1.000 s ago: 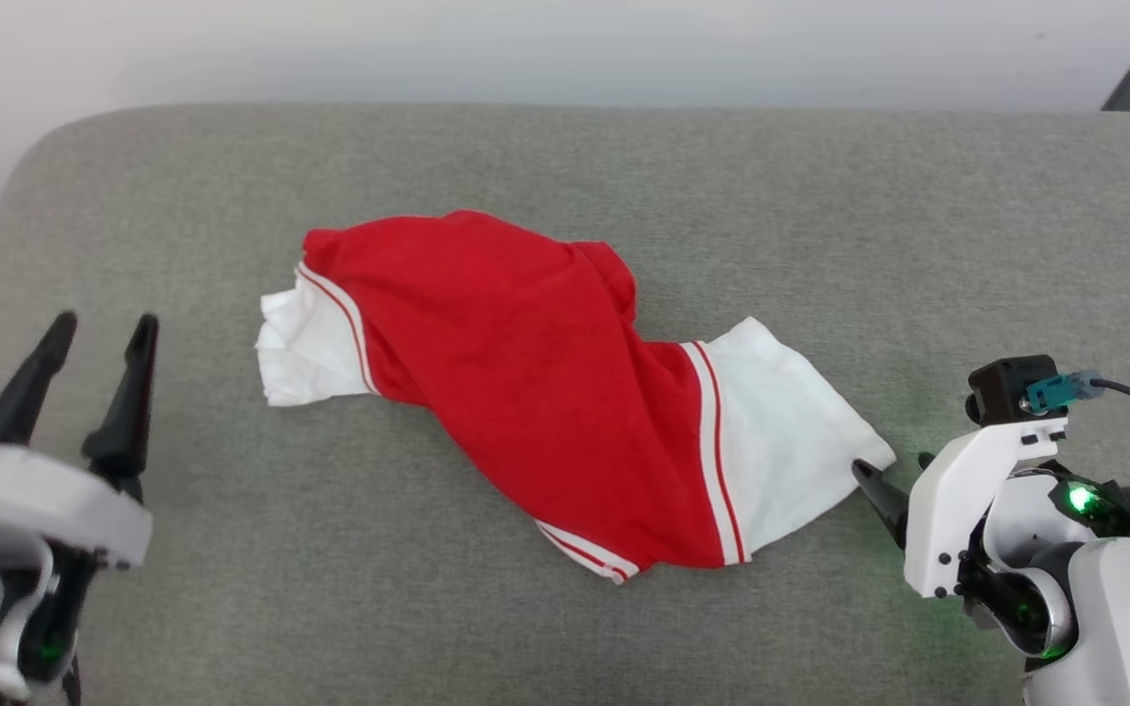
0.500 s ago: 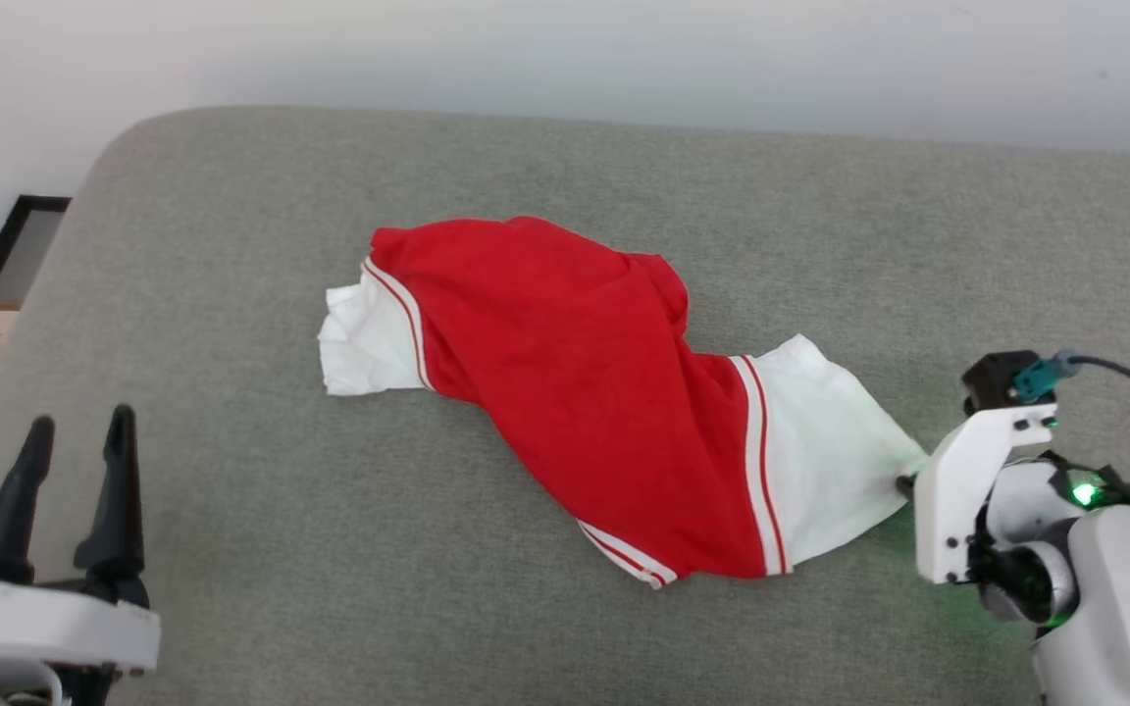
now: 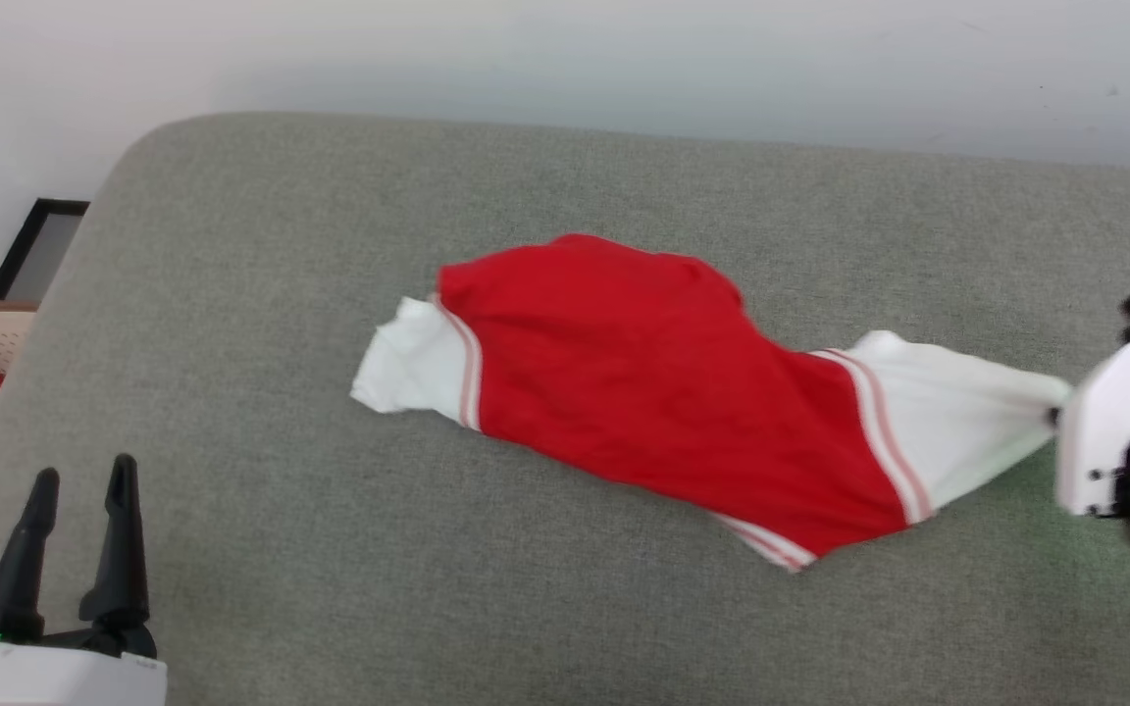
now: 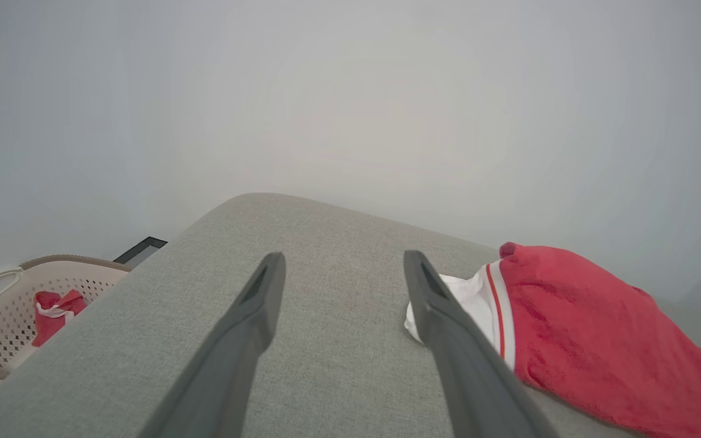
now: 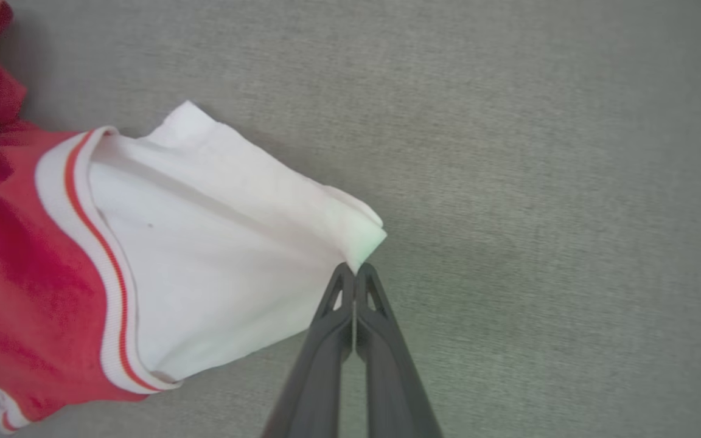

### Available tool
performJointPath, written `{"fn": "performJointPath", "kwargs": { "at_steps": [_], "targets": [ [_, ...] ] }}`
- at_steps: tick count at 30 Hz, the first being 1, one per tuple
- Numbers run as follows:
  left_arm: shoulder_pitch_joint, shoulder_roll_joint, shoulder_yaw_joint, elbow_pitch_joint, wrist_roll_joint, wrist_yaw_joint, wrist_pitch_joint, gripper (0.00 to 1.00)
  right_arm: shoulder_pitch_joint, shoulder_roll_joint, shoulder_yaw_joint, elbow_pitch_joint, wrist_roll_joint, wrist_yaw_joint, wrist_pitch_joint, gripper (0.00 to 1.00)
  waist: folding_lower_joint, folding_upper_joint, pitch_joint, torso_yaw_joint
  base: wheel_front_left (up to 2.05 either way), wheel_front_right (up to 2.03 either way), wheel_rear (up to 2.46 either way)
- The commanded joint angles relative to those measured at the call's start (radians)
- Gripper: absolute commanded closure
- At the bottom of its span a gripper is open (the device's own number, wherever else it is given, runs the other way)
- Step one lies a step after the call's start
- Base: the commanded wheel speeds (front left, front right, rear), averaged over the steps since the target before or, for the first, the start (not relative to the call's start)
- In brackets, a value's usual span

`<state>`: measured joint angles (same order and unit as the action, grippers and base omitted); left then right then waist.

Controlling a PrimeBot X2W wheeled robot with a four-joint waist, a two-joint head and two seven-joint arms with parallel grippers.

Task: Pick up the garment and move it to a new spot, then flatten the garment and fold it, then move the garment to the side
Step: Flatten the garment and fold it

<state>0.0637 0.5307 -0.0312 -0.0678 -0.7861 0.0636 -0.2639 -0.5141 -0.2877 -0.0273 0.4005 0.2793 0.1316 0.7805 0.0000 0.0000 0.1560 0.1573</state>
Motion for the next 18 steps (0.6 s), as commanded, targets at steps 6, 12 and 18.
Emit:
{"fn": "performJointPath", "kwargs": {
  "at_steps": [6,12,18],
  "targets": [
    [0.009,-0.030,0.015,0.014,0.027,-0.030,0.000,0.00,-0.044,-0.103,-0.060,0.059,-0.045,-0.002,0.016,1.00,0.0000,0.0000,0.001,0.005,0.00,0.00,0.00],
    [0.005,-0.038,0.014,0.026,0.035,-0.044,0.000,0.00,-0.071,-0.140,-0.080,0.136,-0.070,-0.002,0.003,1.00,0.0000,0.0000,0.004,0.009,0.00,0.00,0.00],
    [-0.002,-0.049,0.014,0.036,0.043,-0.054,0.000,0.00,-0.100,-0.121,-0.100,0.250,-0.082,-0.002,-0.020,1.00,0.0000,0.0000,0.008,0.014,0.00,0.00,0.00]
  ]
}}
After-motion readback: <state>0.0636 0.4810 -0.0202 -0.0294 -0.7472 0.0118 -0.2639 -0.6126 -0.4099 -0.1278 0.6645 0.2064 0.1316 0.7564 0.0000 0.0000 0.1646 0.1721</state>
